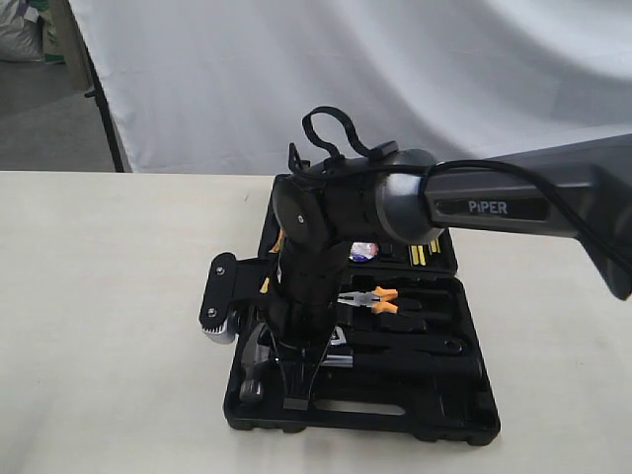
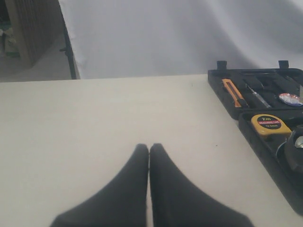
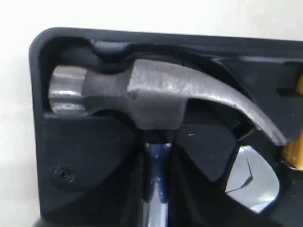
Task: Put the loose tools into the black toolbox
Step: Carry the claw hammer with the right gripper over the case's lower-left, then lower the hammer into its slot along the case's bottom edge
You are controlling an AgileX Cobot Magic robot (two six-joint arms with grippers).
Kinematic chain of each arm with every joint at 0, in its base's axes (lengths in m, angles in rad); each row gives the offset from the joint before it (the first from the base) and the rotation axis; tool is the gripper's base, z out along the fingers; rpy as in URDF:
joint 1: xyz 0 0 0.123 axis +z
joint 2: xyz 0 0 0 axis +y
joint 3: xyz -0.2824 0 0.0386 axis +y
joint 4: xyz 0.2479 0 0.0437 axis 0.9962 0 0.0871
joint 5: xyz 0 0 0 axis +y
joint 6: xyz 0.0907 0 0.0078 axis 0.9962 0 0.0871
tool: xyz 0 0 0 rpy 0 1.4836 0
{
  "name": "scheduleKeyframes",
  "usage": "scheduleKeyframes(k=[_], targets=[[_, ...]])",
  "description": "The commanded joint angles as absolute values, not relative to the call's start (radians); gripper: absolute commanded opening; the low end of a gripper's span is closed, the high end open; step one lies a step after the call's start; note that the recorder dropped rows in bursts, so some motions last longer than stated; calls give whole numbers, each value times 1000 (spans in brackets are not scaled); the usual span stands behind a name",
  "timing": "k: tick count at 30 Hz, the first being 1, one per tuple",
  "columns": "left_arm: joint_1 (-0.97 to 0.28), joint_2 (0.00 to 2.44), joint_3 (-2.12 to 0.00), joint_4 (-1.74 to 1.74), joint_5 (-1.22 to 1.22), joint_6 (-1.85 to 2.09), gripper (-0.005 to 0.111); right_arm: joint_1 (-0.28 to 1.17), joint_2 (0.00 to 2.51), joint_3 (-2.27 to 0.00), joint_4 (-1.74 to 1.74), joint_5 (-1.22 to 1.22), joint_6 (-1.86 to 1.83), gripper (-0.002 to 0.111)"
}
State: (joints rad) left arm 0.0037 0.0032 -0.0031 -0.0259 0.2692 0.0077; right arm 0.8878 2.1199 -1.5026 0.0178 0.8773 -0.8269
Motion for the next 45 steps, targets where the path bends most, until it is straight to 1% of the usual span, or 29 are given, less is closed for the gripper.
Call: scheduleKeyframes(k=[1,4,5,6,7,10,13,15,17,21,24,25,26,27,28,30,32,33,37,42,45], targets=[[-1,0,0,-30,270,0,1,889,2167,-1488,17,846,-827,0],[-1,0,0,-30,270,0,1,889,2167,-1488,17,842,-827,1],[-1,0,0,-30,270,0,1,889,2167,-1488,17,842,-827,3],[-1,0,0,-30,270,0,1,889,2167,-1488,17,844,-827,9],[-1,0,0,-30,270,0,1,889,2167,-1488,17,847,-819,18],[-1,0,0,-30,270,0,1,889,2167,-1488,17,849,-781,50],[-1,0,0,-30,270,0,1,889,2165,-1488,0,859,-771,74],[-1,0,0,-30,270,0,1,889,2165,-1500,-35,876,-771,81],[-1,0,0,-30,270,0,1,889,2165,-1529,-51,932,-771,83],[-1,0,0,-30,270,0,1,889,2143,-1620,-51,1077,-729,83],[-1,0,0,-30,270,0,1,889,2100,-1663,-45,1135,-718,83],[-1,0,0,-30,270,0,1,889,2081,-1671,-42,1140,-713,81],[-1,0,0,-30,270,0,1,889,2061,-1671,-40,1141,-709,77],[-1,0,0,-30,270,0,1,887,2046,-1671,-35,1144,-709,72],[-1,0,0,-30,270,0,1,883,2033,-1671,-34,1152,-709,62],[-1,0,0,-30,270,0,1,872,2016,-1671,-15,1173,-706,36],[-1,0,0,-30,270,0,1,849,2009,-1653,28,1175,-704,5],[-1,0,0,-30,270,0,1,842,2009,-1639,45,1158,-707,0],[-1,0,0,-30,270,0,1,807,2009,-1504,77,1040,-732,0],[-1,0,0,-30,270,0,1,753,2009,-1270,56,791,-734,0],[-1,0,0,-30,270,0,1,719,2009,-1217,51,763,-727,0]])
